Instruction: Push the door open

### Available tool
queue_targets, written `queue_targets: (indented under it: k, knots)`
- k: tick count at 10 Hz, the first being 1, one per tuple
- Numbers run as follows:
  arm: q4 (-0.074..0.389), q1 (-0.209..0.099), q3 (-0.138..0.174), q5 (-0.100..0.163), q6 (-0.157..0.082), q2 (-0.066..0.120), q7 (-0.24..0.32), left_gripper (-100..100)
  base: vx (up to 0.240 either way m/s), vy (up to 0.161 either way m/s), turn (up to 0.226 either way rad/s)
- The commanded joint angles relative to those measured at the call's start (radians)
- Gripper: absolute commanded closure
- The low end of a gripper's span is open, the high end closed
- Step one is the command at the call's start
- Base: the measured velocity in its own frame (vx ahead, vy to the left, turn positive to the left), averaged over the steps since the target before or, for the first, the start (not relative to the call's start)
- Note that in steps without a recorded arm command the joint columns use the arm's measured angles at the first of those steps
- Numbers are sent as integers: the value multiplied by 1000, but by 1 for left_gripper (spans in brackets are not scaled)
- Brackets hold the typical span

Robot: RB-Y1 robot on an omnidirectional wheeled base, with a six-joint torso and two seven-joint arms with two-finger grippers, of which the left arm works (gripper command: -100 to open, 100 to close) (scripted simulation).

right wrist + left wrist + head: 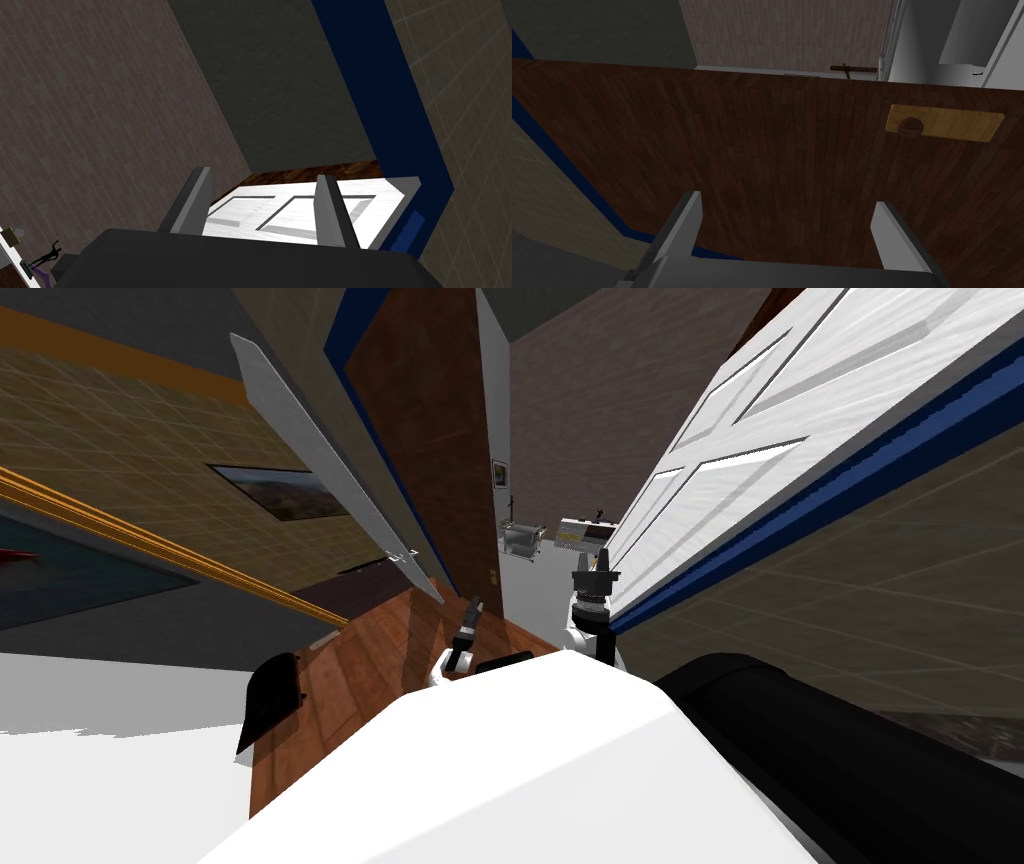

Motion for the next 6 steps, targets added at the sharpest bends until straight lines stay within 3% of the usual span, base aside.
queue_targets:
  k: [1, 6]
  knots:
    - [33, -13, -6, -2, -9, -1, 2, -100, 64, 29, -13]
    - [133, -54, -34, -13, -25, -6, 11, -100, 83, 46, -22]
